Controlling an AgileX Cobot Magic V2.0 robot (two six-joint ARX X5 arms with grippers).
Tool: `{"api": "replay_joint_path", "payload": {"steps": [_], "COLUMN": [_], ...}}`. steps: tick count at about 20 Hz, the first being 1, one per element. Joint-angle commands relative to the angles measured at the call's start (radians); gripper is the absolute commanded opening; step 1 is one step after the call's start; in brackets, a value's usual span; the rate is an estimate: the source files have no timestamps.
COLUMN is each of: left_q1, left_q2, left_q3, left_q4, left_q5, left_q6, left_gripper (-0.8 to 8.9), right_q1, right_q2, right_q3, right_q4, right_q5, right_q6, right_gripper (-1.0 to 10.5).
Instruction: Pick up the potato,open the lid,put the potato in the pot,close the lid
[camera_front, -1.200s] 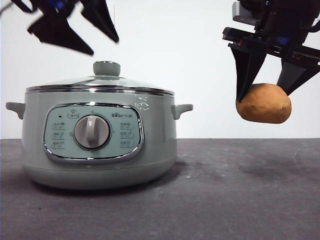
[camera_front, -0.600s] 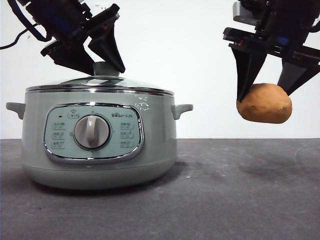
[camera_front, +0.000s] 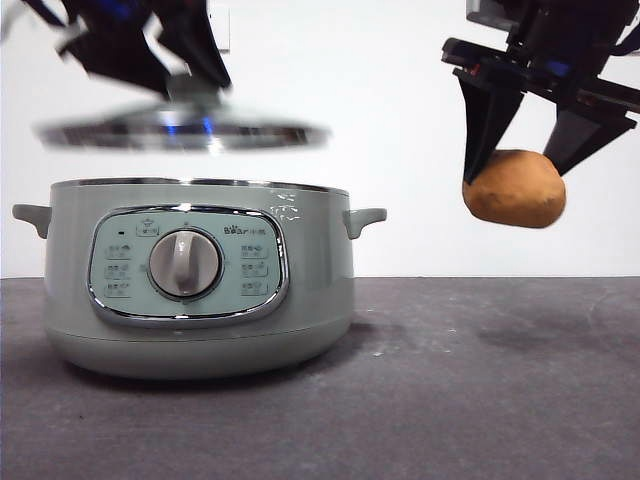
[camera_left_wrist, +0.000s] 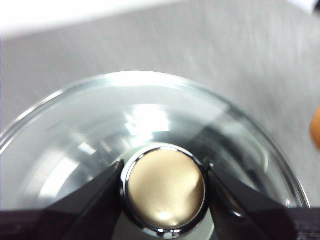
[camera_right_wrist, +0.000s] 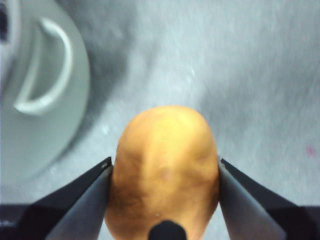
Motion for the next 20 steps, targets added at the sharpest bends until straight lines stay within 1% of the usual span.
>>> {"api": "replay_joint_path", "payload": {"steps": [1, 6, 10, 13, 15, 16, 19, 20], "left_q1": [0.003, 0.004, 0.004, 0.004, 0.004, 0.004, 0.004, 0.004], "left_q2": [-0.11, -0.361, -0.535, -0.642, -0.696, -0.718, -0.747, -0.747], "left_q3": [0.01, 0.01, 0.01, 0.01, 0.01, 0.01, 0.01, 0.01], "left_q4": [0.018, -0.135, -0.224, -0.267, -0.299, -0.315, -0.338, -0.349], "left_q5": [-0.038, -0.171, -0.257, -0.29, -0.29, -0.29, -0.288, -0.288], "left_q6": [0.039, 0.07, 0.069, 0.069, 0.068, 0.066, 0.063, 0.061], "left_gripper": [-0.08, -0.08, -0.08, -0.08, -0.08, -0.08, -0.08, -0.08], "right_q1": [0.016, 0.145, 0.261, 0.309, 0.328, 0.333, 0.342, 0.342], "right_q2": [-0.005, 0.002, 0.067, 0.169, 0.261, 0.311, 0.461, 0.512], "right_q3": [0.009, 0.092, 0.237, 0.354, 0.43, 0.465, 0.564, 0.596], "right_q4": [0.062, 0.166, 0.175, 0.169, 0.158, 0.158, 0.153, 0.153], "right_q5": [-0.002, -0.002, -0.002, -0.002, -0.006, -0.026, -0.035, -0.055], "right_q6": [0.005, -0.01, -0.027, -0.047, -0.066, -0.085, -0.126, -0.144], "right_gripper": [0.0, 0.0, 0.0, 0.0, 0.0, 0.0, 0.0, 0.0]}}
